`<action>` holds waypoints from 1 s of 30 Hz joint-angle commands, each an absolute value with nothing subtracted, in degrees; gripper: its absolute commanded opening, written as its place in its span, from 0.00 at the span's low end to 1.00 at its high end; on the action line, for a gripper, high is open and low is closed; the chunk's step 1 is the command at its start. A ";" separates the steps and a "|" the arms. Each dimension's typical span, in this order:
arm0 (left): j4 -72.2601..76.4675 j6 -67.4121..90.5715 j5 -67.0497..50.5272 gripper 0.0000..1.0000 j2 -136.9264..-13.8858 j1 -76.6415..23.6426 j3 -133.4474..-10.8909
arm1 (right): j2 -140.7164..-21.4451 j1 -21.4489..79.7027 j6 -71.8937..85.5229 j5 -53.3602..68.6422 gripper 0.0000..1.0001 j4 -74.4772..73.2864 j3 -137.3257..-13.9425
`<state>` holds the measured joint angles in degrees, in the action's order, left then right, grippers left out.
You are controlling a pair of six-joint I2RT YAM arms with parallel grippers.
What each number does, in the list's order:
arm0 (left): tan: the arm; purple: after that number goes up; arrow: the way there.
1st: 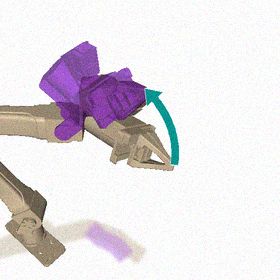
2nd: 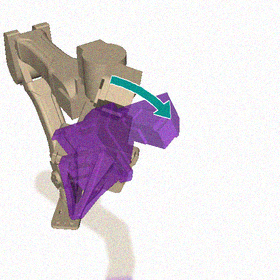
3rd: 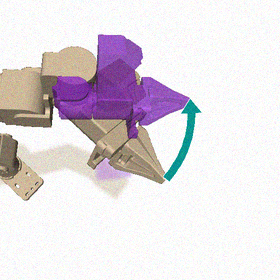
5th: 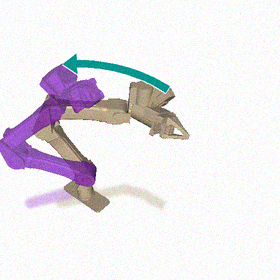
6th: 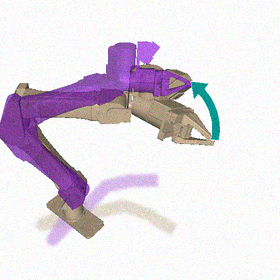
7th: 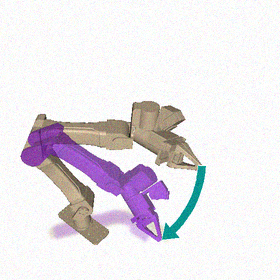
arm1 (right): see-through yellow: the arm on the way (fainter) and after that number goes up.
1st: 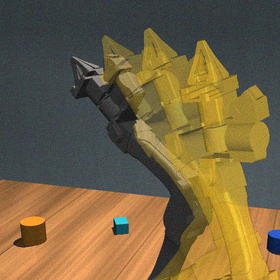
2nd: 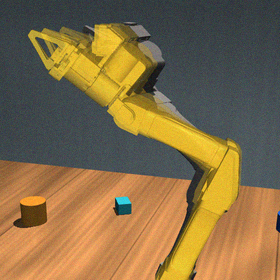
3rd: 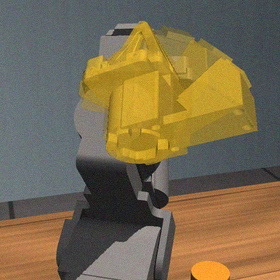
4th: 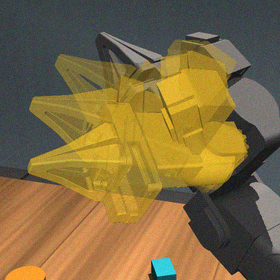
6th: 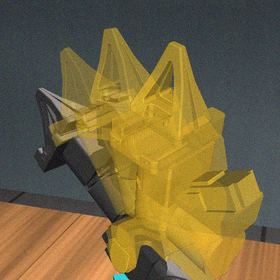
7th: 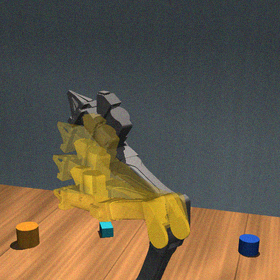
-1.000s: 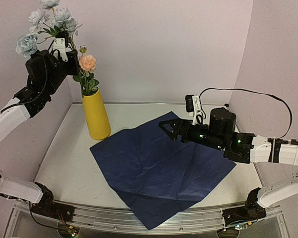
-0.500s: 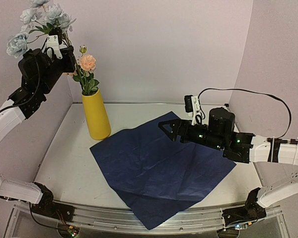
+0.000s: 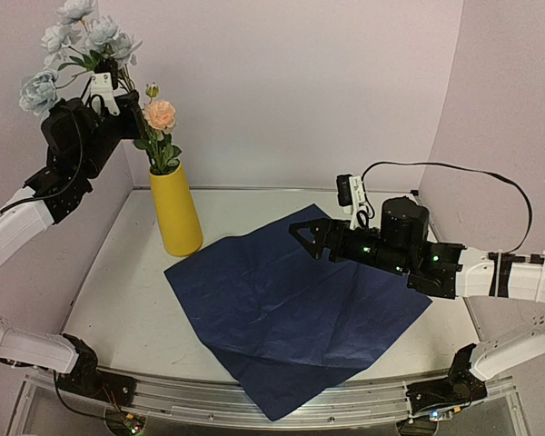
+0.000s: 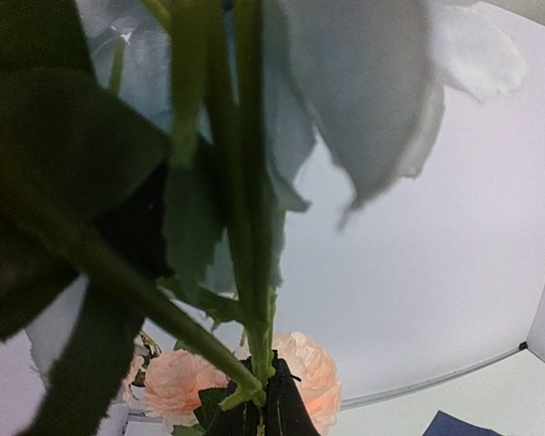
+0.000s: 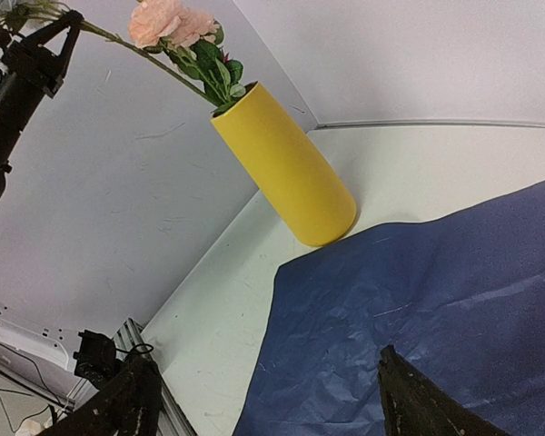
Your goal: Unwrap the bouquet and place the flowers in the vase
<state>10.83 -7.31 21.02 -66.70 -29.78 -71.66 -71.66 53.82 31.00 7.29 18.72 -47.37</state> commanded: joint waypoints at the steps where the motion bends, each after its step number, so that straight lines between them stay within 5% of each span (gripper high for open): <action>1: 15.19 -5.27 21.44 0.00 -65.79 -29.65 -68.52 | -70.49 54.10 30.08 7.30 0.83 19.60 -49.44; 13: 17.47 -1.93 24.50 0.00 -64.52 -29.66 -58.69 | -70.58 54.04 29.62 7.57 0.83 19.38 -50.00; 30: 17.38 -0.53 27.01 0.00 -70.34 -29.55 -59.86 | -68.75 54.04 29.46 6.92 0.83 18.64 -49.25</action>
